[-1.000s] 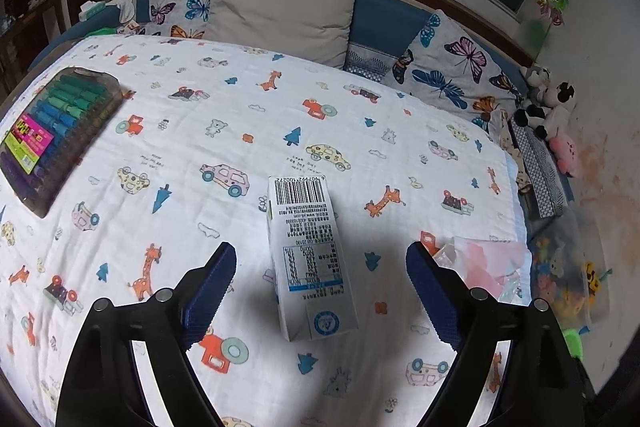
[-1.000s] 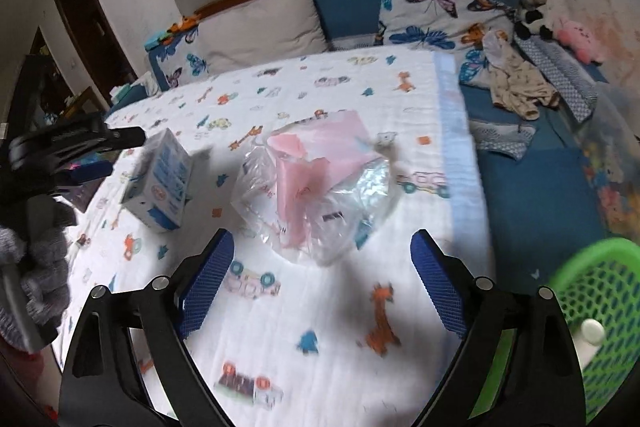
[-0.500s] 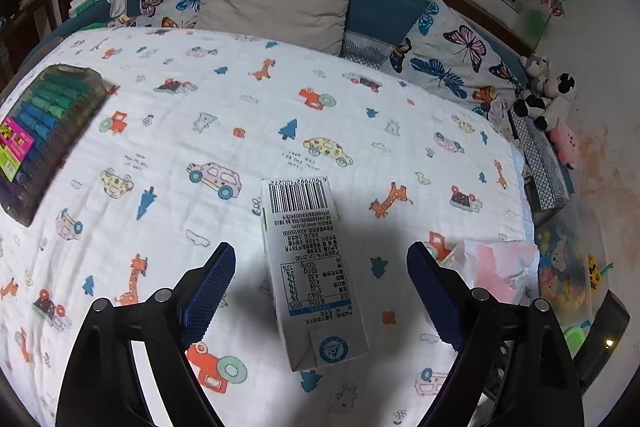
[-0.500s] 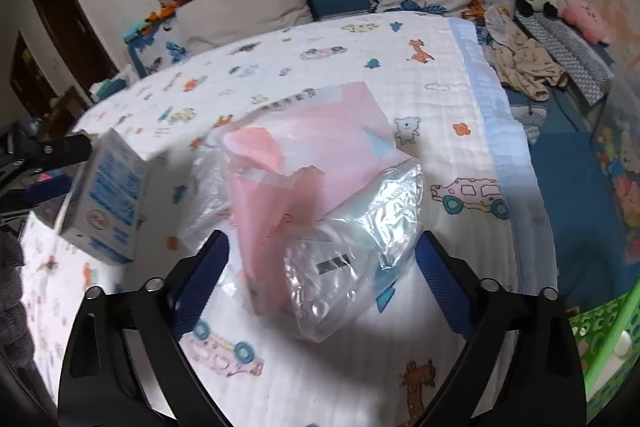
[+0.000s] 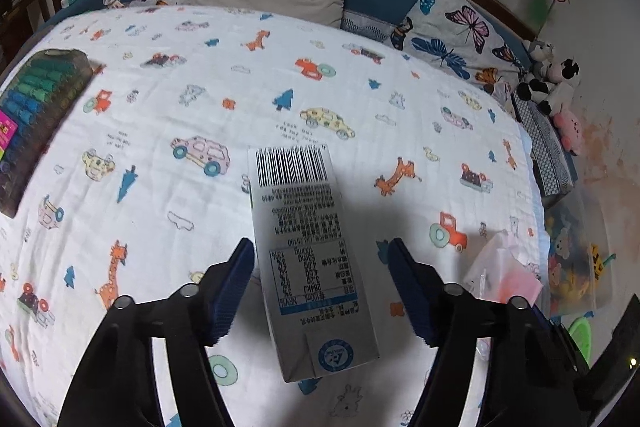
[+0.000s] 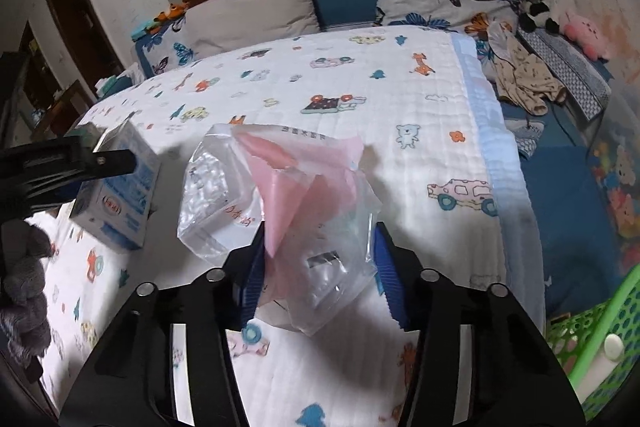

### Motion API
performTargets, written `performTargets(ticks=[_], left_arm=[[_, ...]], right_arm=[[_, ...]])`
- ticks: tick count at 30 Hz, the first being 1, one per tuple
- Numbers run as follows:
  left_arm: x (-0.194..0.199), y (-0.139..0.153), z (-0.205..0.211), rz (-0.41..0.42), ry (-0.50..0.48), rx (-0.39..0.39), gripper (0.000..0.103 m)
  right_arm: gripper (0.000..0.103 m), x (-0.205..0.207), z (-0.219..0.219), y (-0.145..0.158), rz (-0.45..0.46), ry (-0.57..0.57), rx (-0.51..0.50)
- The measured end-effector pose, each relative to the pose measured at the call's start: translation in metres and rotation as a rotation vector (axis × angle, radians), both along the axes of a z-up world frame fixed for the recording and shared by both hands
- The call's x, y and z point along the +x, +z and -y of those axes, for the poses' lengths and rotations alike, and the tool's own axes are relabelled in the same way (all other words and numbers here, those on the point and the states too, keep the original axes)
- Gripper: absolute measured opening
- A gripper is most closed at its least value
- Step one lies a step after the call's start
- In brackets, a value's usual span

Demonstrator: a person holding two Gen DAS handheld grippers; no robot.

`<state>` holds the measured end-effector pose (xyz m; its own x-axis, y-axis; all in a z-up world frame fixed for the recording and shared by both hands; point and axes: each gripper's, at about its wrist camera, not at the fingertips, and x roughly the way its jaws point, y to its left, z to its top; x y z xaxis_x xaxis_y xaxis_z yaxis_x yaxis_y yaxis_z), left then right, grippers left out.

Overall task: Collect trash
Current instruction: 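Grasp the plastic bag with the right gripper while the left grasps the milk carton, then drop the plastic bag into the basket with the right gripper while the left drops the carton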

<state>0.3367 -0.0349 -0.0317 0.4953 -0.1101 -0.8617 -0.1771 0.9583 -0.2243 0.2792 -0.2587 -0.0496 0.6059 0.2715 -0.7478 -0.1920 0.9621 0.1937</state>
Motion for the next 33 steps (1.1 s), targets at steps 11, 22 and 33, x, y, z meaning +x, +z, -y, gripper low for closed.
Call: performTargets(ticks=[11, 22, 33], left_arm=[[-0.023, 0.005, 0.002, 0.008, -0.042, -0.016, 0.042], [-0.080, 0.030, 0.025, 0.059, -0.159, -0.067, 0.042], [-0.127, 0.054, 0.068, 0.110, -0.284, -0.099, 0.042]], right_arm=[[0.045, -0.040, 0.005, 0.020, 0.036, 0.001, 0.026], [0.045, -0.101, 0.026, 0.049, 0.103, -0.042, 0.016], [0.045, -0.156, 0.059, 0.059, 0.135, -0.112, 0.005]])
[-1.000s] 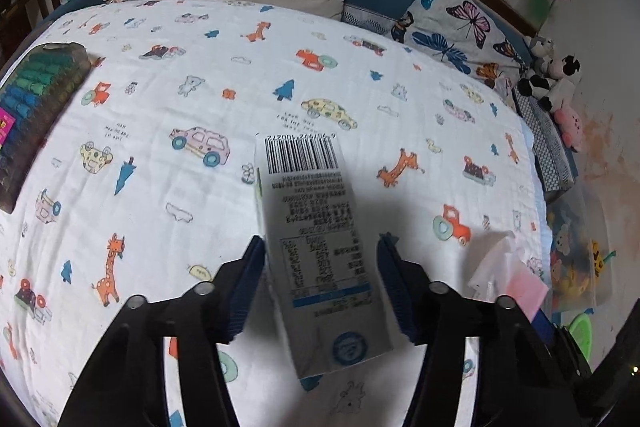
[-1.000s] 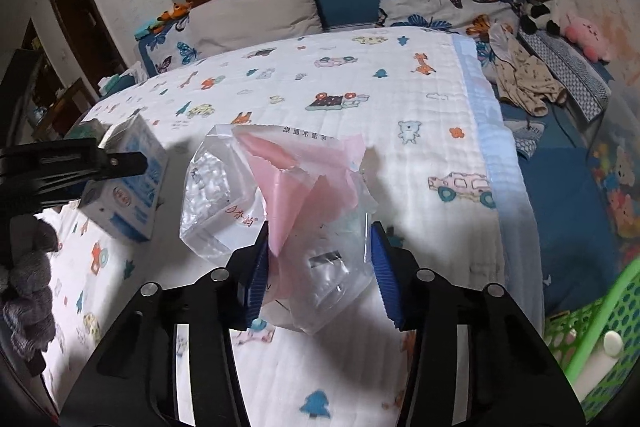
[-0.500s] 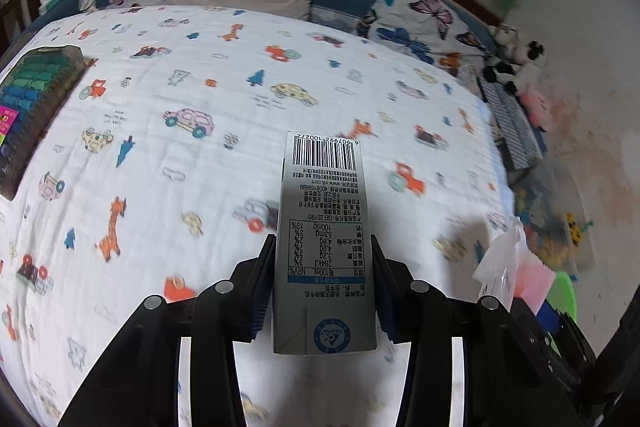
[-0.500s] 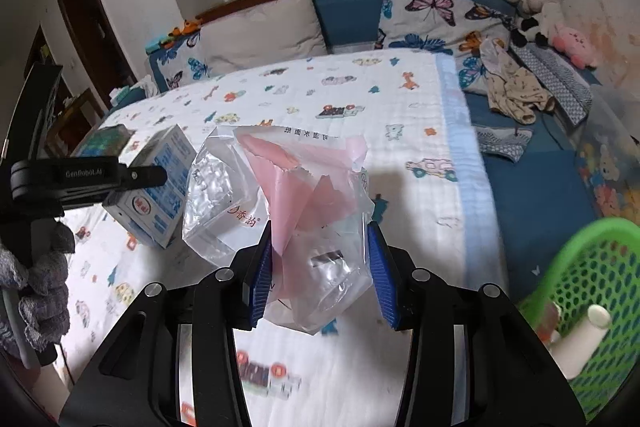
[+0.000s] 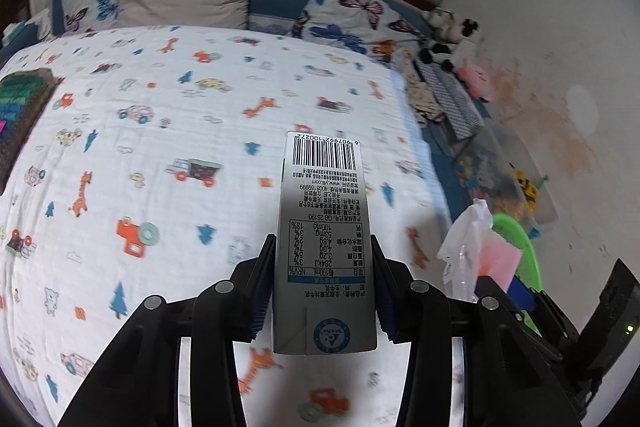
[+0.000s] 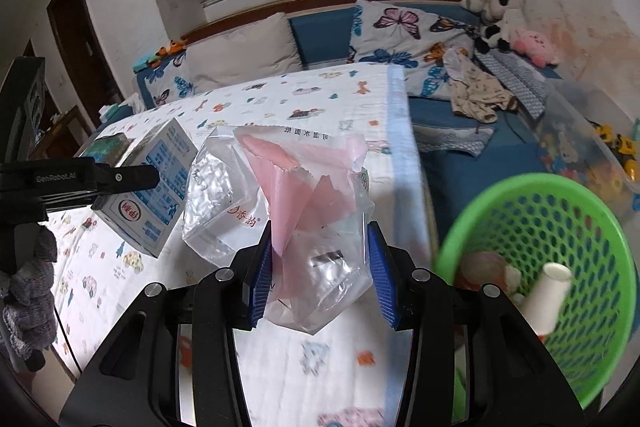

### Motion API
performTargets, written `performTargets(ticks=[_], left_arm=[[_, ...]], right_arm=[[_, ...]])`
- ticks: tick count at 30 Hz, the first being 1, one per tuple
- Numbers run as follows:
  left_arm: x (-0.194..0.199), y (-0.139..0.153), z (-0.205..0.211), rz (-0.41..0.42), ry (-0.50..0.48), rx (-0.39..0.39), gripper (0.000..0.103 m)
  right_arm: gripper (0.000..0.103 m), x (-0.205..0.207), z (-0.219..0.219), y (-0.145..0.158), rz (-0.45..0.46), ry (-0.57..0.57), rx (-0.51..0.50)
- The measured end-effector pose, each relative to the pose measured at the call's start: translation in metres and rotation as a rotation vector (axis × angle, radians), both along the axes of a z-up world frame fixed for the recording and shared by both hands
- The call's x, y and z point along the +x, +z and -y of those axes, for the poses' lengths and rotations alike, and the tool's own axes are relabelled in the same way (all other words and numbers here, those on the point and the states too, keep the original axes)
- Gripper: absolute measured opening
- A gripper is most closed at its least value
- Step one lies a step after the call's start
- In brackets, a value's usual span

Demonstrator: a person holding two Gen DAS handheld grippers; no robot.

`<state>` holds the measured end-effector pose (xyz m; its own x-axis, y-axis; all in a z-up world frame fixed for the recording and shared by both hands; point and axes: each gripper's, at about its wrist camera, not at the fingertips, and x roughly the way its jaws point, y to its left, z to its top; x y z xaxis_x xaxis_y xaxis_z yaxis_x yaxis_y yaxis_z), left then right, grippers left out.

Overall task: Collect trash
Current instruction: 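Drop the plastic bag into the basket with the right gripper while the left drops the carton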

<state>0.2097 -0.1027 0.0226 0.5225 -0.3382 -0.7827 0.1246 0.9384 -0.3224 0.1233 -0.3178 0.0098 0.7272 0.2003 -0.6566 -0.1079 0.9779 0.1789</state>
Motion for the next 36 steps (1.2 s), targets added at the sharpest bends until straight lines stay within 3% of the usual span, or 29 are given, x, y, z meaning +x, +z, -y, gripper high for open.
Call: performTargets(ticks=[12, 24, 36], left_arm=[[-0.024, 0.020, 0.061, 0.034, -0.130, -0.012, 0.042], [-0.036, 0.030, 0.132, 0.049, -0.255, -0.012, 0.042], [-0.042, 0.029, 0.191, 0.045, -0.365, -0.020, 0.042]], right_arm=[[0.045, -0.044, 0.069, 0.003, -0.001, -0.159, -0.020], [0.048, -0.068, 0.129, -0.013, -0.047, -0.315, -0.055], [0.070, -0.087, 0.169, -0.032, -0.086, -0.418, -0.055]])
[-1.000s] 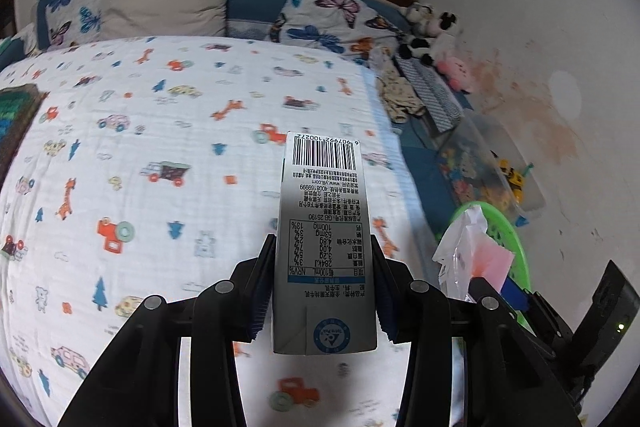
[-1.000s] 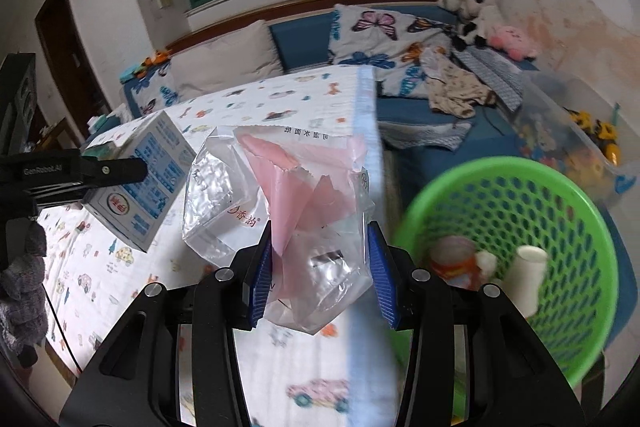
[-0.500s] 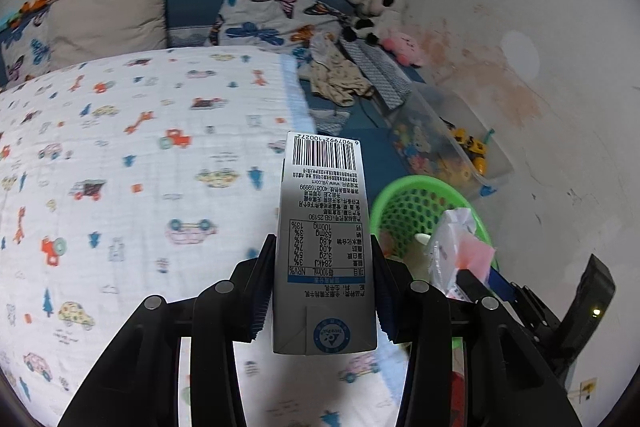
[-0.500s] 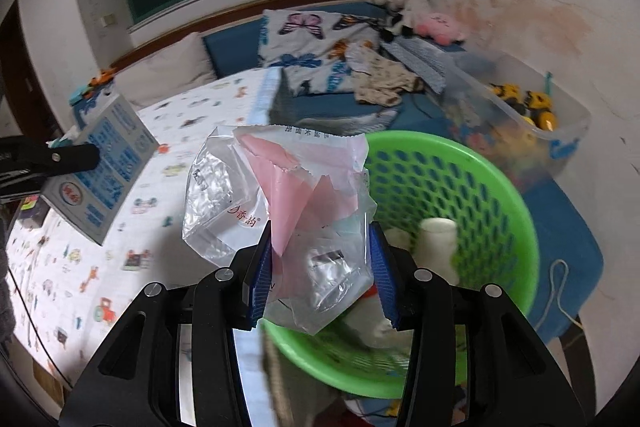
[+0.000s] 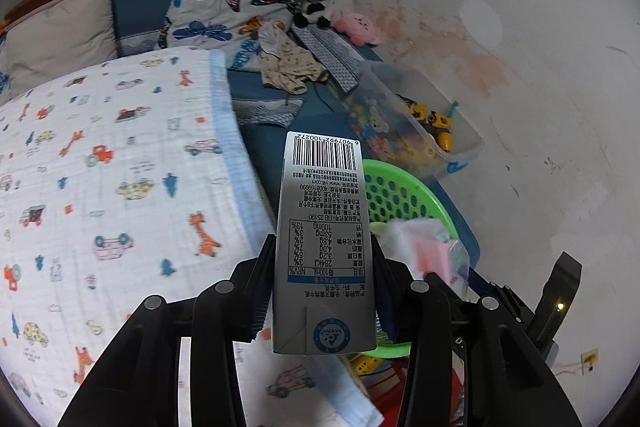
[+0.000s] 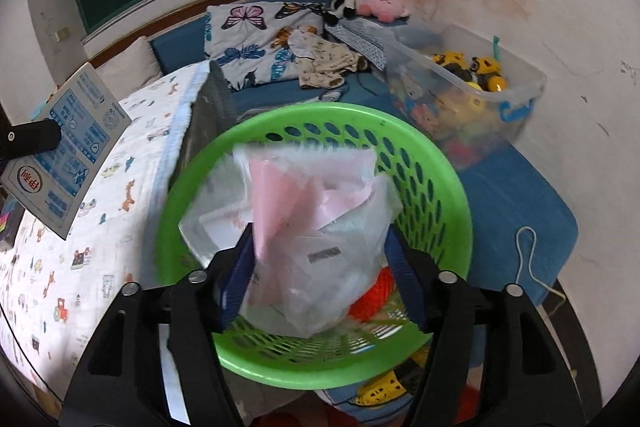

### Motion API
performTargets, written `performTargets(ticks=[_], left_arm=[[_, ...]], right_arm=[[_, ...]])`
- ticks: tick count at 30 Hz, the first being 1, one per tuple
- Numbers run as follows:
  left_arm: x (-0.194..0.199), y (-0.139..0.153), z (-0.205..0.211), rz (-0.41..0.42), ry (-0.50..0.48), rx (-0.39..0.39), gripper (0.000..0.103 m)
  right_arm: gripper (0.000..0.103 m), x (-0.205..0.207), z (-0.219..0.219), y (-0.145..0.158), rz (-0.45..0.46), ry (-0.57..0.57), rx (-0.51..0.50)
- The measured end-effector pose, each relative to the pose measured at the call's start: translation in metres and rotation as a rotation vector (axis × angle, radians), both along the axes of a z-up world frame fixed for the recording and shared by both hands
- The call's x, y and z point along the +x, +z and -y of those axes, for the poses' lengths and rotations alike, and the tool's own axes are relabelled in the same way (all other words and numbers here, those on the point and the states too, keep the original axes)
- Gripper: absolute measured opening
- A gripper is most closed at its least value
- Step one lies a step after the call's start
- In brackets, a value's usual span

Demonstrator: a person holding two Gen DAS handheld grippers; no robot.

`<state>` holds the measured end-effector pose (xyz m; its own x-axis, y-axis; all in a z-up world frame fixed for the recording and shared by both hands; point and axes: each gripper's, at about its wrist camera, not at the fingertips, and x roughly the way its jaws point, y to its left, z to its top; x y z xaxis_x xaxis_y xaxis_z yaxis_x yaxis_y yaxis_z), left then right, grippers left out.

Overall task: Collect trash
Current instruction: 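Drop the plastic bag into the basket with the right gripper while the left drops the carton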

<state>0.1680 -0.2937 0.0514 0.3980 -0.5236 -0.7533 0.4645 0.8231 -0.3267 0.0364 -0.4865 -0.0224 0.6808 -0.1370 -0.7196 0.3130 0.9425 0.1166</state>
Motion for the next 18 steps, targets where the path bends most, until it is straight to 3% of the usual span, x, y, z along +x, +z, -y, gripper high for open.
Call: performTargets(ticks=[9, 18], left_arm=[[0.001, -0.013, 0.030, -0.019, -0.053, 0.000, 0.042], [0.002, -0.025, 0.048, -0.043, -0.077, 0.009, 0.042]], right_arm=[[0.080, -0.013, 0.012, 0.004, 0.012, -0.032, -0.004], [0.083, -0.022, 0.022, 0.005, 0.021, -0.052, 0.013]])
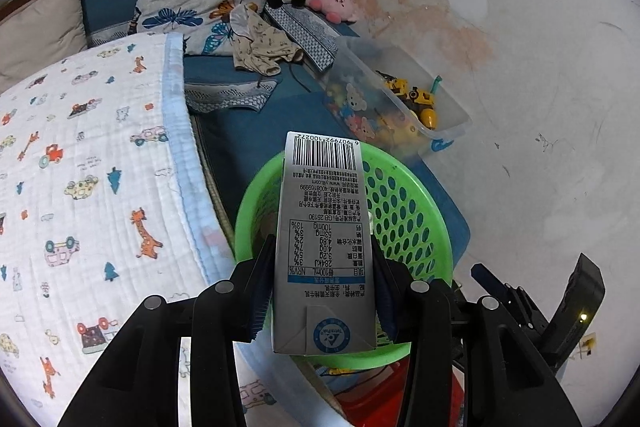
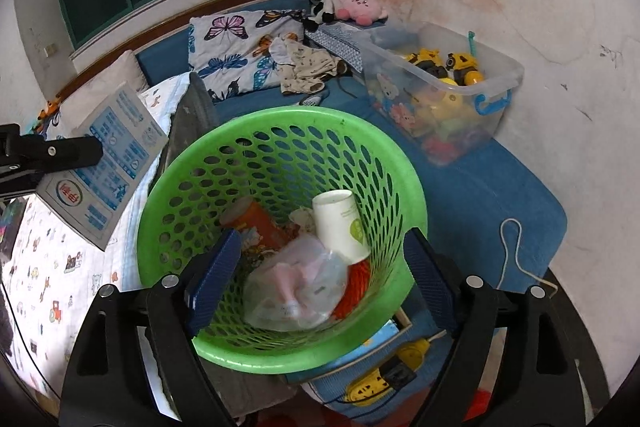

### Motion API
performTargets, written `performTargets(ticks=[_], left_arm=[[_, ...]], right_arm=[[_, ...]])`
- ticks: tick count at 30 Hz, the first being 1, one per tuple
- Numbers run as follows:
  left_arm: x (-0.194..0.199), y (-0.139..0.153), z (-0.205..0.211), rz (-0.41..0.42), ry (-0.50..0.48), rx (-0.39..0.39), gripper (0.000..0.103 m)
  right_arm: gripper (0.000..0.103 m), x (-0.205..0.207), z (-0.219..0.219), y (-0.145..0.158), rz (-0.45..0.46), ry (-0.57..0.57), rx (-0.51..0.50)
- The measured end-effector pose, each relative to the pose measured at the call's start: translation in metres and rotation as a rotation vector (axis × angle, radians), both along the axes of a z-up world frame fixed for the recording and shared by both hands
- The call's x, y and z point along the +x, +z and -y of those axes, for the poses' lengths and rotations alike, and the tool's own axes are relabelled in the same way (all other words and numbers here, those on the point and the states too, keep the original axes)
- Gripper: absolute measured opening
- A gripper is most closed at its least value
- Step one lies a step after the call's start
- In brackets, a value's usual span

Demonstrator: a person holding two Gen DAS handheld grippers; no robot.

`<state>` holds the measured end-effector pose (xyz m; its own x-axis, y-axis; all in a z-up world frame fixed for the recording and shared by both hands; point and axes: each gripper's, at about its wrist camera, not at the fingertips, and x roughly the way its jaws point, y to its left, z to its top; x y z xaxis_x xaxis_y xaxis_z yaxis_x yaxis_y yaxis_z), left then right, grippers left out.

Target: Collect trash

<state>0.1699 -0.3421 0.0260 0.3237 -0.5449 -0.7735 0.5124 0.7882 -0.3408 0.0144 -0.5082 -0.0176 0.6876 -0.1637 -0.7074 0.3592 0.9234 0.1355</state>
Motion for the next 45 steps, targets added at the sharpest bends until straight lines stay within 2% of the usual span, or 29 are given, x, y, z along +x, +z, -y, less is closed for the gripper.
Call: performTargets(ticks=[12, 18, 24, 30, 32, 36, 45], left_arm=[[0.001, -0.020, 0.021, -0.051, -0.049, 0.007, 0.043], [0.000, -0.023, 0.027, -0.046, -0.071, 0.014, 0.043], [-0.001, -0.022, 0.026, -0.030, -0.086, 0.009, 0.059], [-0.009, -0.008, 0.008, 0.019, -0.078, -0.006, 0.065], [-0.012, -0.003, 0.000, 0.044, -0.069, -0.006, 0.073], [-0.016, 0.006, -0.022, 0.091, -0.041, -0.015, 0.077], [-0.021, 0.022, -0.084, 0.193, 0.090, 0.006, 0.086]], right_arm=[[0.084, -0.013, -0.002, 0.008, 0.024, 0.005, 0.001], [0.084, -0.016, -0.006, 0.010, 0.032, 0.015, 0.000], [0.084, -0.017, -0.014, 0.014, 0.039, 0.028, -0.011], [0.084, -0.019, -0.025, 0.020, 0.057, 0.045, -0.006], [0.084, -0.020, -0.032, 0.023, 0.062, 0.055, -0.010], [0.084, -0.021, -0.045, 0.029, 0.075, 0.080, -0.007], [0.087, -0.017, -0.081, 0.045, 0.104, 0.146, -0.022]])
